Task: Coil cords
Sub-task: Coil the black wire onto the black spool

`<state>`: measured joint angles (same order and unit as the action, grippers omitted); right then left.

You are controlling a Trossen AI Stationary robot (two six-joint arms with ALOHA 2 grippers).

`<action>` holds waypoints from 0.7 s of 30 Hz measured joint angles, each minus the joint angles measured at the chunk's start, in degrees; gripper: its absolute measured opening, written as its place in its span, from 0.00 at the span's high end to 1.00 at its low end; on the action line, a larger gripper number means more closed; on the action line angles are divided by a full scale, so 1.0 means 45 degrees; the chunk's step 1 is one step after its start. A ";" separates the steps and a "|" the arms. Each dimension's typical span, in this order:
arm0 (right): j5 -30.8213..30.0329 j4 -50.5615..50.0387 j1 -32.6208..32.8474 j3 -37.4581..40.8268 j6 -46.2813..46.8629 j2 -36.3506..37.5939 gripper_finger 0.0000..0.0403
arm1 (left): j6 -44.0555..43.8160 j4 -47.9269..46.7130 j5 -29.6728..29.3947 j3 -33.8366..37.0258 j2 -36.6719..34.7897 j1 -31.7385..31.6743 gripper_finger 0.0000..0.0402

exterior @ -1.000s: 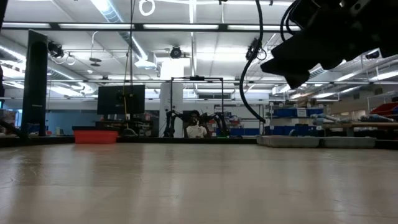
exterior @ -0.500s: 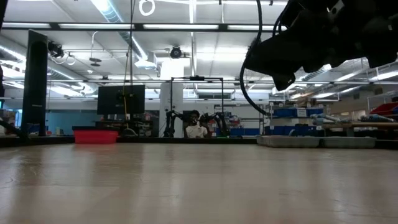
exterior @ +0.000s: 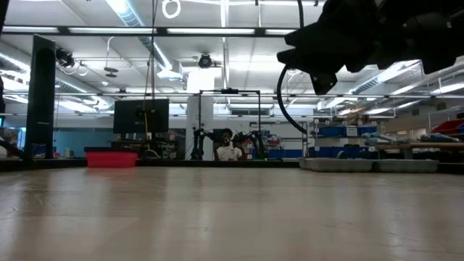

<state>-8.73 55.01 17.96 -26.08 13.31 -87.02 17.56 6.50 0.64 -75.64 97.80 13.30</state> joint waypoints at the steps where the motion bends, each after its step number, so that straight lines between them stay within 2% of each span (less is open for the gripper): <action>1: 0.0005 -0.0024 0.0000 -0.0055 -0.0072 0.0000 0.63 | 0.0001 0.0004 0.0000 0.0000 0.0001 0.0000 1.00; 4: -0.0022 -0.0359 -0.0014 -0.0089 -0.0100 0.0000 0.64 | 0.0000 -0.0021 0.0000 0.0000 0.0000 0.0000 1.00; 8: -0.0063 -0.0623 -0.0019 -0.0089 -0.0100 0.0000 0.71 | 0.0000 -0.0055 0.0000 0.0000 0.0000 0.0000 1.00; 12: -0.0068 -0.0619 -0.0019 -0.0089 -0.0225 0.0000 0.80 | 0.0000 -0.0057 -0.0005 0.0000 0.0000 0.0000 1.00; 17: 0.0276 -0.0622 -0.0019 -0.0089 -0.0439 0.0000 0.97 | 0.0000 -0.0124 -0.0005 0.0000 0.0000 0.0000 1.00; 21: 0.0586 -0.1069 0.0073 -0.0089 -0.0270 0.0215 0.97 | -0.0038 -0.0393 -0.0005 0.0000 0.0000 0.0000 1.00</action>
<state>-6.09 50.19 18.28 -26.48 12.10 -86.06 17.39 4.73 0.62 -75.64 97.80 13.30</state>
